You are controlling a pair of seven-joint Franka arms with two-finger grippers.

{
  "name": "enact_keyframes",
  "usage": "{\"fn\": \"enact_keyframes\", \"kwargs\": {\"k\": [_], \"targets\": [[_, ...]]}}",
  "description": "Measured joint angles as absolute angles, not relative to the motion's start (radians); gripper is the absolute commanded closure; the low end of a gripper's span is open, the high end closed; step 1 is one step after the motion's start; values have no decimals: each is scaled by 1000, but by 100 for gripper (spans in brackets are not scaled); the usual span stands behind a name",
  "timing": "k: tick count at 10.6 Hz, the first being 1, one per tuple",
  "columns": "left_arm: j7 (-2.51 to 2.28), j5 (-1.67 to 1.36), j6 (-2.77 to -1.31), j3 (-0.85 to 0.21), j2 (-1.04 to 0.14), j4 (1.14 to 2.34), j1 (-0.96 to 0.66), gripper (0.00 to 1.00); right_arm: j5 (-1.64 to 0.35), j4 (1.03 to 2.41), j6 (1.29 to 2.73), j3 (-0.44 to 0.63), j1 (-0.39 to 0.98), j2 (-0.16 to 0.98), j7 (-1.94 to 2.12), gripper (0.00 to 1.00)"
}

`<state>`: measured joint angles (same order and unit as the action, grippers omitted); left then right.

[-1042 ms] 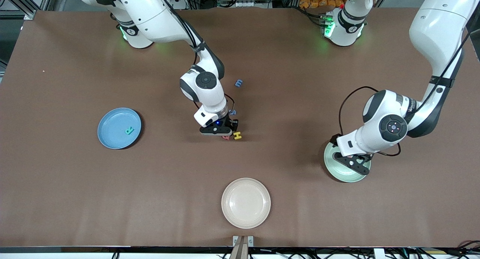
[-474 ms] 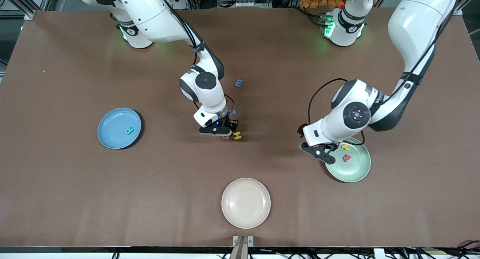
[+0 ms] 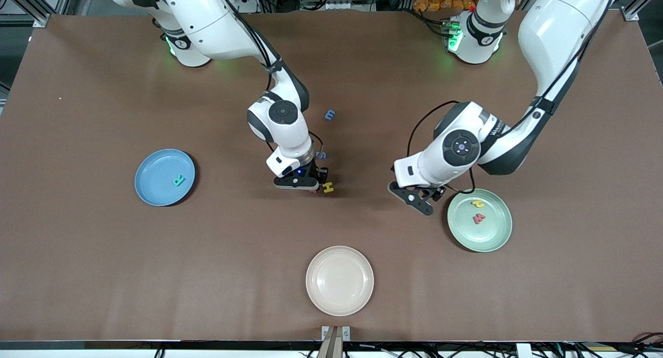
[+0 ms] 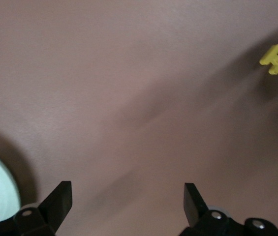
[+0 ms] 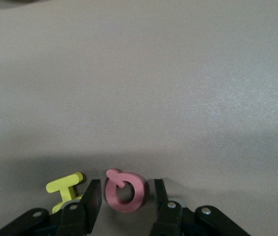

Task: Sort uppercase to blue plate, lowercase to green plate
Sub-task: 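Grasp the pink O with the right gripper while the left gripper returns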

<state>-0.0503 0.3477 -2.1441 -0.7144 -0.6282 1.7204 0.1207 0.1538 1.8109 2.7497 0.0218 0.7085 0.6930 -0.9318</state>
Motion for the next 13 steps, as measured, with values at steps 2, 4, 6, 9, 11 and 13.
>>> {"fn": "enact_keyframes", "kwargs": {"k": [2,4,6,9,11,13], "targets": [[-42,348,-2144,-716,-628,1725,118,0,154,1809,2750,22,709,695,-933,49],[-40,348,-2144,-716,-628,1726,119,0,154,1800,2750,22,709,704,-936,49],[-40,348,-2144,-716,-628,1726,119,0,154,1786,2750,22,709,714,-938,51],[-40,348,-2144,-716,-628,1726,119,0,155,1777,2750,24,710,718,-938,57],[-40,348,-2144,-716,-628,1726,119,0,162,1777,2749,24,711,719,-938,57],[-40,348,-2144,-716,-628,1726,119,0,165,1777,2748,24,711,719,-937,58]]}}
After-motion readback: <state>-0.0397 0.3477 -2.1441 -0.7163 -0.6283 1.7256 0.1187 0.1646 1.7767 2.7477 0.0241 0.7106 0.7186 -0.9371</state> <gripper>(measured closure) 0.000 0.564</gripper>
